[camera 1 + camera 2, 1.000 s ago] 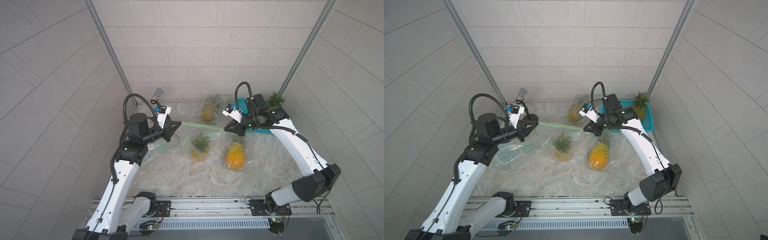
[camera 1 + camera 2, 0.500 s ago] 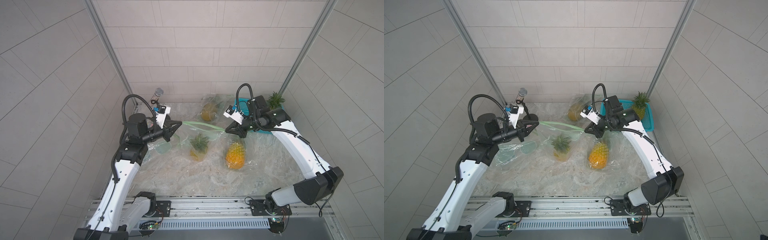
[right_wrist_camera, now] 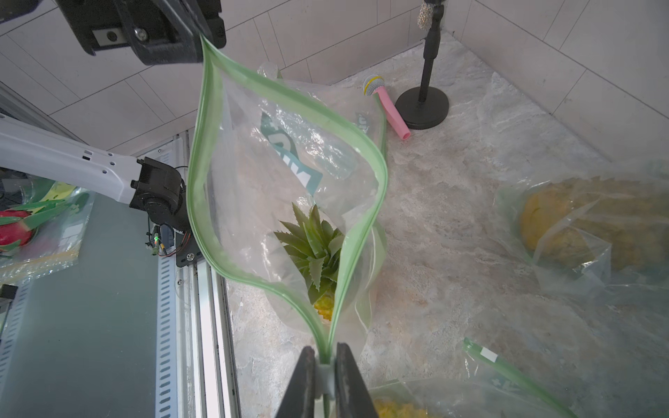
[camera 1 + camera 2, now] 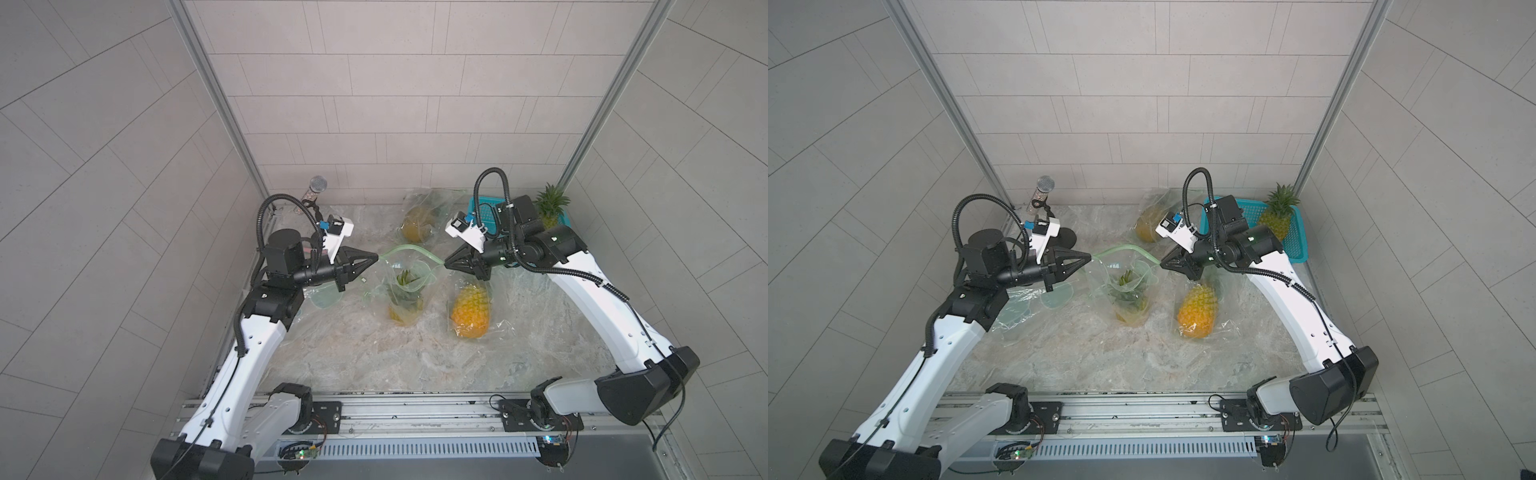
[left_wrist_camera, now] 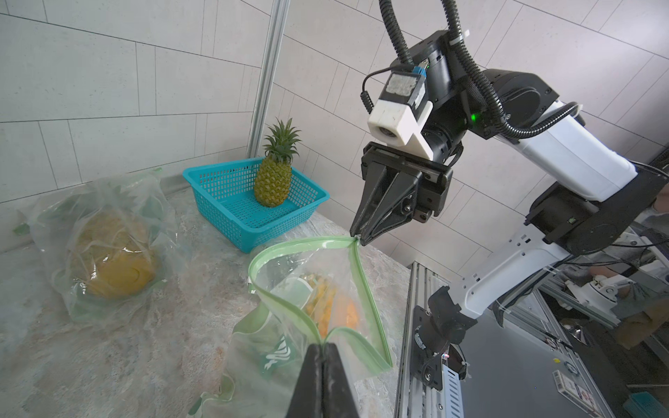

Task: Open the zip-top bag and take out the pineapple
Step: Open the zipper of the food storage bag at the center of the board, then pick up the pineapple from the zipper food storage bag.

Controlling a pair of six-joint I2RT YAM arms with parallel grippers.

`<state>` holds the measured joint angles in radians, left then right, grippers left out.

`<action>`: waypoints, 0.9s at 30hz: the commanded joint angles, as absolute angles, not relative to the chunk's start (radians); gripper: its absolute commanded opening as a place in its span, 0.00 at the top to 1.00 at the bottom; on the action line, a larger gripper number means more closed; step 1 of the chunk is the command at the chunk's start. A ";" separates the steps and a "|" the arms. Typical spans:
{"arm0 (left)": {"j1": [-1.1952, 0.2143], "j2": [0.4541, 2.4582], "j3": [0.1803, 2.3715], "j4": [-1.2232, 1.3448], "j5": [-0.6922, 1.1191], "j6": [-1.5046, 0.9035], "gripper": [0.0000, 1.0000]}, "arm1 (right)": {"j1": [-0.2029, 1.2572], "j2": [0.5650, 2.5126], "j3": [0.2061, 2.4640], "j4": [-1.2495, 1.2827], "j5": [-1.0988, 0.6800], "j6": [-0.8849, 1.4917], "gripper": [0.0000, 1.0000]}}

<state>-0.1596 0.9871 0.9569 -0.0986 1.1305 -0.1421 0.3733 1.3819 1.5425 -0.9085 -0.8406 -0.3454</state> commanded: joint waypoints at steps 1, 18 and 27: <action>-0.164 0.976 0.938 -0.059 1.158 -0.135 1.00 | 0.410 1.354 1.565 -0.842 -0.800 -0.309 0.75; -0.164 0.956 0.923 -0.084 1.146 -0.092 1.00 | 0.599 1.490 1.653 -0.853 -0.674 -0.300 0.89; -0.164 0.955 0.918 -0.085 1.139 -0.089 1.00 | 0.652 1.583 1.673 -0.888 -0.585 -0.310 0.89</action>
<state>-0.1596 0.9733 0.9306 -0.0948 1.1313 -0.1108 0.6331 1.5677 1.6455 -0.8516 -0.6209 -0.3038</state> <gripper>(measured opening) 0.046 0.106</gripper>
